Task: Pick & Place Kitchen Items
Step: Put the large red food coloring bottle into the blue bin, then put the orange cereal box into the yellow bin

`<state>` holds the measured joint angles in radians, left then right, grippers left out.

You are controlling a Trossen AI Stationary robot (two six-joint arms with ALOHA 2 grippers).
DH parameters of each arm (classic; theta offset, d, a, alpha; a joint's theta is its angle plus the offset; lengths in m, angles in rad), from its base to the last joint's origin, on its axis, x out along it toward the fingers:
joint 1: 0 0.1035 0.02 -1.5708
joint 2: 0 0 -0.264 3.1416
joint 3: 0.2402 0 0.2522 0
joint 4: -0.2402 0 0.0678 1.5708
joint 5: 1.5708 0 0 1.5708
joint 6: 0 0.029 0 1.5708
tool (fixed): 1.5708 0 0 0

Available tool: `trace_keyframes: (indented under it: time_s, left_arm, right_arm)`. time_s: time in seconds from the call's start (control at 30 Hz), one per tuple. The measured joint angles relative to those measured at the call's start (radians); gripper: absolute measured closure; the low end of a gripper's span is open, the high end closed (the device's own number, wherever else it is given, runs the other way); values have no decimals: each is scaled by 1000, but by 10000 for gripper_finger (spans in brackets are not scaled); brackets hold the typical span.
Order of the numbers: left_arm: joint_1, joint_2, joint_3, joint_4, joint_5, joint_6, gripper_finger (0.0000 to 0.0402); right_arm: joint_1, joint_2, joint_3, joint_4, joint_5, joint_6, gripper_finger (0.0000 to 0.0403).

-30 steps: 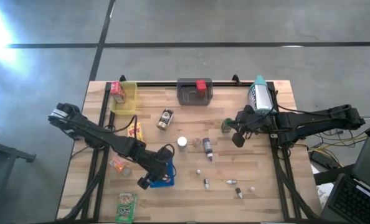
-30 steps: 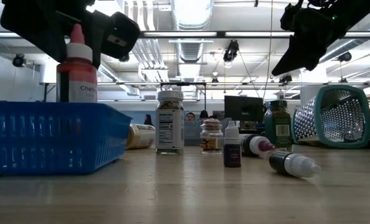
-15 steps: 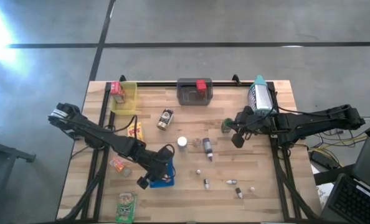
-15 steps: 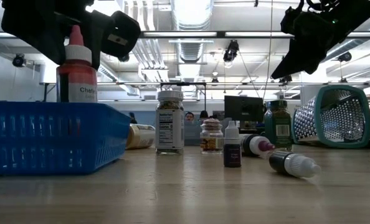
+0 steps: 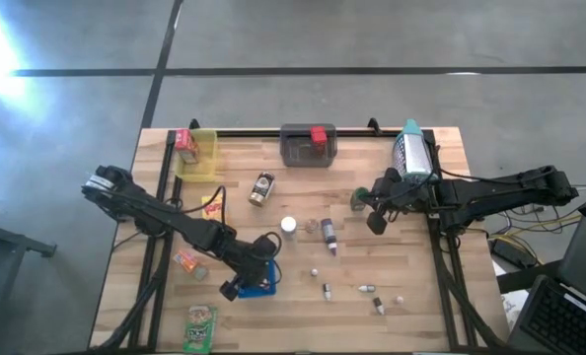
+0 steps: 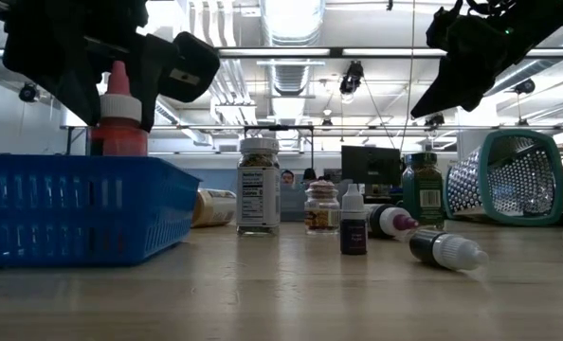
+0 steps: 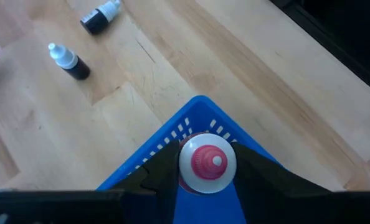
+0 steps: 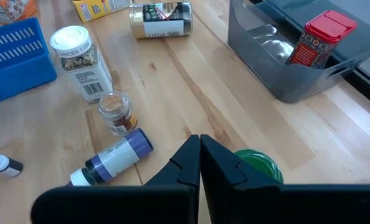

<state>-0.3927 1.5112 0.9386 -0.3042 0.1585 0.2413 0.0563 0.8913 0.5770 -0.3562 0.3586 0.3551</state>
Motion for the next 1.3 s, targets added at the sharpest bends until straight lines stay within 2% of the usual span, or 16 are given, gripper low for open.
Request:
trace_keyframes:
  time_s: [0.43,0.73,0.9,1.3]
  left_arm:
    - [0,-1,-1,-1,-12,9,253]
    - [0,-5,-2,-11,-15,-10,196]
    - [0,-6,29,-61,-15,-11,178]
    - [0,-8,132,-243,-27,-6,179]
  right_arm:
    - [0,0,0,0,-23,0,394]
    - [0,0,0,0,-27,1,394]
    - [0,0,0,0,-27,4,394]
    - [0,0,0,1,-27,4,394]
